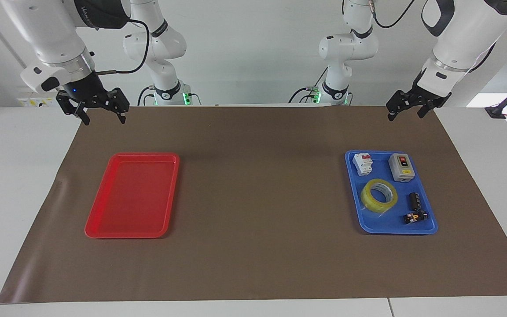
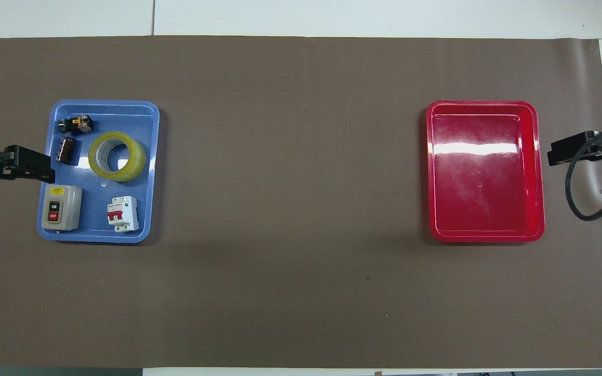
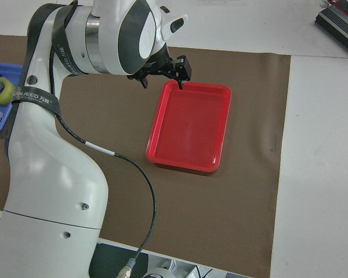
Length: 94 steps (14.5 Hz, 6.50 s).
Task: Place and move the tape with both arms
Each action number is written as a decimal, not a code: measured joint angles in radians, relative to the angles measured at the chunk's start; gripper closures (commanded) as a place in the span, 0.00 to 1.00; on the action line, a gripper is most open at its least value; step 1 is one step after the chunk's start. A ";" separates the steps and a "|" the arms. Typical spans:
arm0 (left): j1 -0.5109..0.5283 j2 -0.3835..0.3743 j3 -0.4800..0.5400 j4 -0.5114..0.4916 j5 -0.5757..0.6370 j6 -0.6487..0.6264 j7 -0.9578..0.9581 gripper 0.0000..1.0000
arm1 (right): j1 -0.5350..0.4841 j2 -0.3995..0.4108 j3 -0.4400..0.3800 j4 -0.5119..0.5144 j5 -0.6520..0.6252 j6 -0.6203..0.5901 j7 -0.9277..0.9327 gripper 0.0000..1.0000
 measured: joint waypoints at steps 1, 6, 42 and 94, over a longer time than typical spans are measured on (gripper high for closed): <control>0.000 0.000 0.000 0.000 0.000 0.000 0.000 0.00 | 0.000 0.000 0.000 0.000 0.000 0.000 0.000 0.00; 0.000 0.001 0.000 0.000 0.000 0.000 0.000 0.00 | 0.000 0.000 0.000 0.000 0.000 0.000 0.000 0.00; 0.097 0.365 -0.006 -0.286 0.000 0.707 -0.016 1.00 | 0.000 0.000 0.000 0.000 0.000 0.000 0.000 0.00; 0.053 0.035 -0.023 -0.022 0.000 -0.051 -0.056 0.00 | 0.551 0.617 0.029 0.028 -0.080 0.693 0.398 0.00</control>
